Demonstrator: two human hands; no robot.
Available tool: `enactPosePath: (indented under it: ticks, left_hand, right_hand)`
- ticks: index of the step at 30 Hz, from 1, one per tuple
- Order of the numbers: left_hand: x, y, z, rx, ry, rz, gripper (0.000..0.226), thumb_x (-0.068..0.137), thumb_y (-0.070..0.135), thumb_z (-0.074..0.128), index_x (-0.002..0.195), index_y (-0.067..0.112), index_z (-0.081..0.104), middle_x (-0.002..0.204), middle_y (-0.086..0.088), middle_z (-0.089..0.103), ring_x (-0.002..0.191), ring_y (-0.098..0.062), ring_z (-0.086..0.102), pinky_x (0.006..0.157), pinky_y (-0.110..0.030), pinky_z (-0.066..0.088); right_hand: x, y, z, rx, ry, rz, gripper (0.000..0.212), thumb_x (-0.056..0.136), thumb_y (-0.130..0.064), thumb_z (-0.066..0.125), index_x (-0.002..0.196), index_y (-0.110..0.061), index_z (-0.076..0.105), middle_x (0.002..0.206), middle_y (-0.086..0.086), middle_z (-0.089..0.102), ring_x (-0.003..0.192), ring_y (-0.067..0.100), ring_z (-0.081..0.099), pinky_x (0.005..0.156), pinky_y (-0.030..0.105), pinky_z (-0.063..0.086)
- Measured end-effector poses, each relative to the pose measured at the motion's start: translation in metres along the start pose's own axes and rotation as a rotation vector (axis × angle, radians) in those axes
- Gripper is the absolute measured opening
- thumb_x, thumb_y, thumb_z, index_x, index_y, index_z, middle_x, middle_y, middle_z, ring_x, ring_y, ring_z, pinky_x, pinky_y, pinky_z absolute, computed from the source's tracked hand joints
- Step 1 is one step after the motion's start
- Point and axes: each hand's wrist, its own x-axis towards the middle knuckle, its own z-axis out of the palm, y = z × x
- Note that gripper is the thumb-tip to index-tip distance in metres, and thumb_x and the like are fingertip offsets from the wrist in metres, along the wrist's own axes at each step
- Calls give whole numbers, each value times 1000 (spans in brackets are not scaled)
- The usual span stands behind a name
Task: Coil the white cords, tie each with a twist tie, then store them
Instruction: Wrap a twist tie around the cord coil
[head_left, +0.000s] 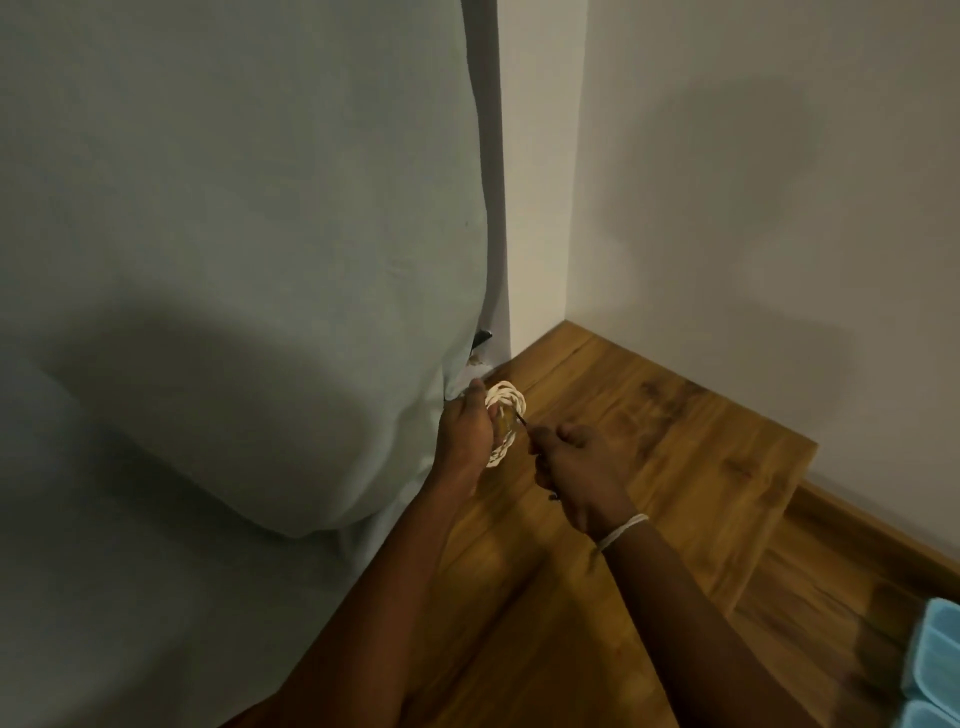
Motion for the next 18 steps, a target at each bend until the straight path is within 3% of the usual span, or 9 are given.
enactPosePath:
  ticks: [2,3,5,7,10,14,18]
  left_hand:
    - [-10,1,4,39,4,86,51,103,40,34,123,-1,57,117,-29,62,105,-40,62,83,-44,54]
    - [-14,2,5,60,5,134,50,103,38,35,115,-3,61,111,-29,64,102,-41,63,83,-44,55]
    - [-21,6,7,121,-3,240,45,103,35,36,93,3,65,82,-15,67,75,-25,65,61,-25,53]
    - [-30,9,8,264,9,367,45,104,33,36,81,4,63,70,-5,64,61,-13,61,47,-14,44]
    - [-39,8,7,427,53,601,45,103,29,39,74,4,64,63,-2,64,57,-7,62,48,-11,43]
    - [-44,4,1,519,72,825,40,101,25,46,63,15,53,51,15,45,52,-1,55,52,-9,41]
    - [-50,6,-5,526,17,1015,37,98,27,46,62,21,49,47,20,35,52,1,54,46,-7,34]
  right_hand:
    - [-6,-6,11,15,43,-59,34,99,-18,59,67,-7,63,54,5,53,44,12,45,44,26,40]
    - [-8,-8,16,6,66,-88,37,98,-18,60,62,-9,64,55,8,55,45,14,48,45,27,42]
    - [-13,-12,23,11,130,-108,40,96,-19,63,57,-13,65,56,13,59,46,18,52,46,28,43]
    - [-15,-17,27,107,159,-47,39,95,-19,65,57,-13,65,54,11,58,45,18,51,44,27,41]
    - [-18,-23,26,354,-1,108,25,98,-20,60,79,-5,65,52,3,51,42,10,46,40,22,39]
    - [-23,-26,17,671,-280,197,19,101,-12,51,90,-2,63,60,3,50,44,7,49,41,18,48]
    - [-34,-26,12,679,-281,189,17,99,-5,50,94,0,66,76,9,56,60,10,53,55,21,53]
